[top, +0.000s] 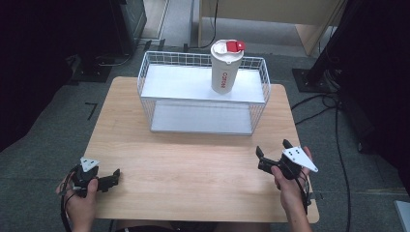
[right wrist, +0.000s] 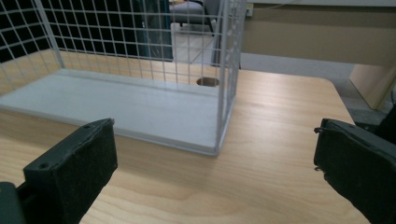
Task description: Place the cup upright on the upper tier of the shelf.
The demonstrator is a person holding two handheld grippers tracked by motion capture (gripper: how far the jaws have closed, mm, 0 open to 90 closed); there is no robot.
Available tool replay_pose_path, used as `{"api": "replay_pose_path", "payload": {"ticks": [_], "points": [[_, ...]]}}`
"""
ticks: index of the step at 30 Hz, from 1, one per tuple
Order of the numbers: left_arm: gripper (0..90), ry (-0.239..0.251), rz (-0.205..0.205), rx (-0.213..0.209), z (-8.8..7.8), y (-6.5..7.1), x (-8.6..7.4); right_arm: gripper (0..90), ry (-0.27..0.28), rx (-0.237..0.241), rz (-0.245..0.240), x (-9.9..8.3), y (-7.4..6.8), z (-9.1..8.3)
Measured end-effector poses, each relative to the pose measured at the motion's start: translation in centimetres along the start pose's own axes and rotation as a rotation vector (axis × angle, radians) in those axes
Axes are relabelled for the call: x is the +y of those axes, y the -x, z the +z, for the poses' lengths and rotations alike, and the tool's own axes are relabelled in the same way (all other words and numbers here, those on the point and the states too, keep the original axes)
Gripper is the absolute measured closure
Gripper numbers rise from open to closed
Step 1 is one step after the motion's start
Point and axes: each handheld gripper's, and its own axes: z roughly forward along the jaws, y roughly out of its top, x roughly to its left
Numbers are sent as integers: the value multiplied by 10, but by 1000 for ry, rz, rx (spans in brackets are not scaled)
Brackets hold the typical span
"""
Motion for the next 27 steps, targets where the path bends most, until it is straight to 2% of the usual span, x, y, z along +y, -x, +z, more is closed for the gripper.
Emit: {"api": "replay_pose_path", "payload": {"ticks": [19,27], "points": [[9,-1,0,0,0,0,0,0,-75,-81,26,-38,39,-33],[9,-1,-1,0,0,0,0,0,-130,-113,31,-54,55,-46]]}}
